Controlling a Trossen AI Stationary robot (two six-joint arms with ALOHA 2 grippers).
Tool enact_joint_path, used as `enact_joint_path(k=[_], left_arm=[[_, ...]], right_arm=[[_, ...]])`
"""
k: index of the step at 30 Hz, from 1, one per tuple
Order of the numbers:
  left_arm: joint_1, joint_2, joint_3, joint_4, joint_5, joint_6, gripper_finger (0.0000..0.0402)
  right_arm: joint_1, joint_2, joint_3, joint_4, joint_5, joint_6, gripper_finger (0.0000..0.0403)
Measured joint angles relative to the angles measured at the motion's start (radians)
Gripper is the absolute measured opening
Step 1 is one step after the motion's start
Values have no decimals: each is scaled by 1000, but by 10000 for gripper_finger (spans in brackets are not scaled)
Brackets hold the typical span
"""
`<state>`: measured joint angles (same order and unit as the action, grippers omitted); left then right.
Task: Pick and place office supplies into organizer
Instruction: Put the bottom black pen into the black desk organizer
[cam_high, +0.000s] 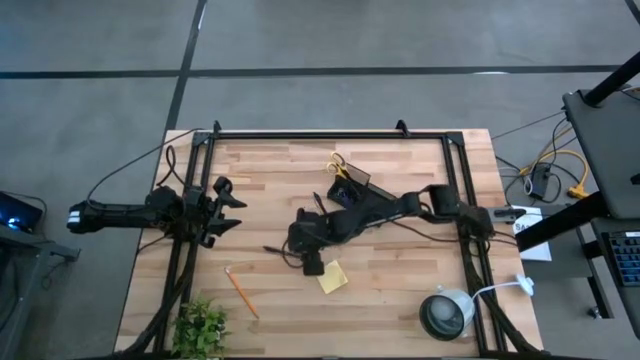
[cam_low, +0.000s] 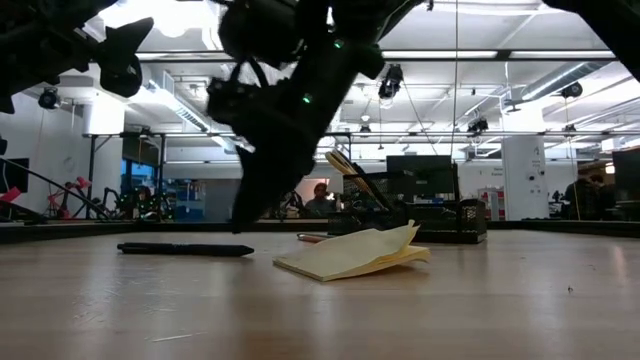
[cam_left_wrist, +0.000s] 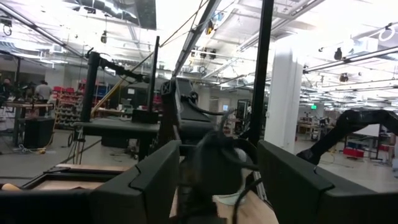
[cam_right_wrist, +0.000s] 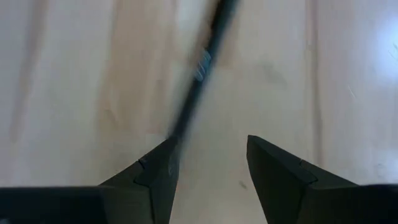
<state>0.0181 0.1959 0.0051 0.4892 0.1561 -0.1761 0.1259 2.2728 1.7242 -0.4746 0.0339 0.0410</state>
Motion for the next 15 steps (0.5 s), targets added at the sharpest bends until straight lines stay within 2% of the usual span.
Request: enact_joint_path(k=[8,15], left_arm=[[0,0,0,0,0,0,201],[0,1,0,0,0,0,201]], right_arm=[[47,62,73,28,57,60,173],[53,83,64,37,114,119,156]])
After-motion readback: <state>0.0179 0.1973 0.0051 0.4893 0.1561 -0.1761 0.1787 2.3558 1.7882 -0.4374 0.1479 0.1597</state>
